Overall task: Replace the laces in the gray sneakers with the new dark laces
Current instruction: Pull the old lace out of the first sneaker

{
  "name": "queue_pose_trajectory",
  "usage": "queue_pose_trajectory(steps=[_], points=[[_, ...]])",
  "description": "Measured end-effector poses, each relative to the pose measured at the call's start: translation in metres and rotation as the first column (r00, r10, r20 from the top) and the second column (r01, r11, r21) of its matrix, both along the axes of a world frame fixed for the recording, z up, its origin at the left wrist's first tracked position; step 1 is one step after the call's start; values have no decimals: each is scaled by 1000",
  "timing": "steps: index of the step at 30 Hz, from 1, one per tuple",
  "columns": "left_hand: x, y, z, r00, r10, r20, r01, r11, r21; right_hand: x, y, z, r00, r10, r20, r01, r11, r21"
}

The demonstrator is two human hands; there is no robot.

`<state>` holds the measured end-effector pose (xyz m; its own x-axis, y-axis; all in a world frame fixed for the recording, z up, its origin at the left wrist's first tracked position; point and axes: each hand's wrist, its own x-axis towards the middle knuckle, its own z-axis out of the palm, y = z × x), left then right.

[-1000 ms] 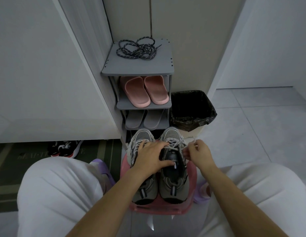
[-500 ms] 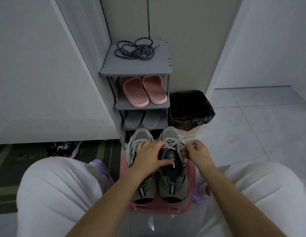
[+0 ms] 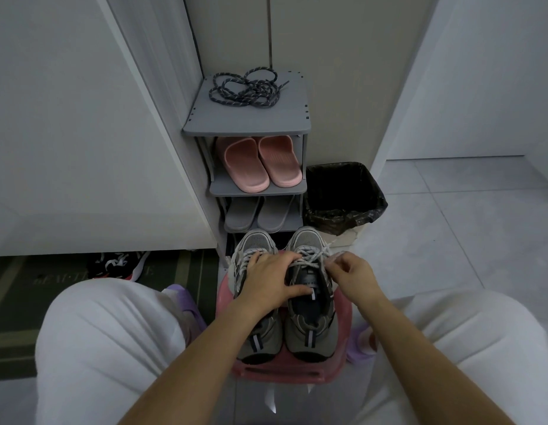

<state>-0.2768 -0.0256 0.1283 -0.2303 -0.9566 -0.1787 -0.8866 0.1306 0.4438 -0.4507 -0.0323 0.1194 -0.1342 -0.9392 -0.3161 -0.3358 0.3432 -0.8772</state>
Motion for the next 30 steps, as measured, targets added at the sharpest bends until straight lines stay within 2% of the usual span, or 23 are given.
queue_pose_trajectory(steps=[2, 4, 8, 10, 11, 13, 14, 15, 17, 19, 21, 23, 25, 26, 28, 30], points=[[0, 0, 1, 1000, 0, -2, 0, 1000, 3, 2, -2, 0, 966, -170, 194, 164, 985, 49], [-1, 0, 1, 1000, 2, -4, -2, 1000, 8, 1, -3, -1, 939, -226, 257, 212, 974, 84], [0, 0, 1, 1000, 3, 7, -4, 1000, 11, -1, 1, -1, 998, 38, 51, -38, 999, 1], [0, 0, 1, 1000, 5, 1, -5, 1000, 16, -1, 0, -4, 1000, 24, -17, -25, 999, -20], [0, 1, 1, 1000, 4, -1, -4, 1000, 15, -1, -1, -4, 998, -48, 39, 48, 999, -7], [0, 1, 1, 1000, 3, -4, -3, 1000, 15, 1, -3, -3, 941, -222, 255, 209, 975, 77], [0, 1, 1, 1000, 4, -6, -4, 1000, 14, 1, -4, -2, 920, -251, 302, 232, 968, 96], [0, 1, 1, 1000, 5, -6, -5, 1000, 14, 0, -3, -1, 938, -214, 273, 199, 977, 82], [0, 1, 1, 1000, 6, -2, -6, 1000, 18, -2, 0, -1, 994, -31, 105, 30, 999, 12], [0, 1, 1, 1000, 3, 3, -3, 1000, 18, -1, 3, -3, 997, 74, -18, -74, 997, -13], [0, 1, 2, 1000, 2, 1, -2, 1000, 18, -1, 1, -7, 1000, -13, -24, 13, 1000, -14], [0, 1, 3, 1000, 3, -8, -3, 1000, 16, 0, -4, -7, 968, -198, 154, 189, 979, 74], [0, 1, 3, 1000, 3, -13, -3, 1000, 11, -1, -5, -6, 926, -273, 259, 246, 960, 133], [0, 1, 2, 1000, 3, -12, -3, 1000, 10, -2, -4, -6, 943, -235, 235, 214, 970, 111], [0, 2, 2, 1000, 5, -9, -5, 1000, 9, -1, 1, -3, 995, -54, 79, 53, 998, 20], [0, 1, 2, 1000, 6, -9, -5, 1000, 8, -1, 3, -6, 999, 42, -34, -43, 999, -12]])
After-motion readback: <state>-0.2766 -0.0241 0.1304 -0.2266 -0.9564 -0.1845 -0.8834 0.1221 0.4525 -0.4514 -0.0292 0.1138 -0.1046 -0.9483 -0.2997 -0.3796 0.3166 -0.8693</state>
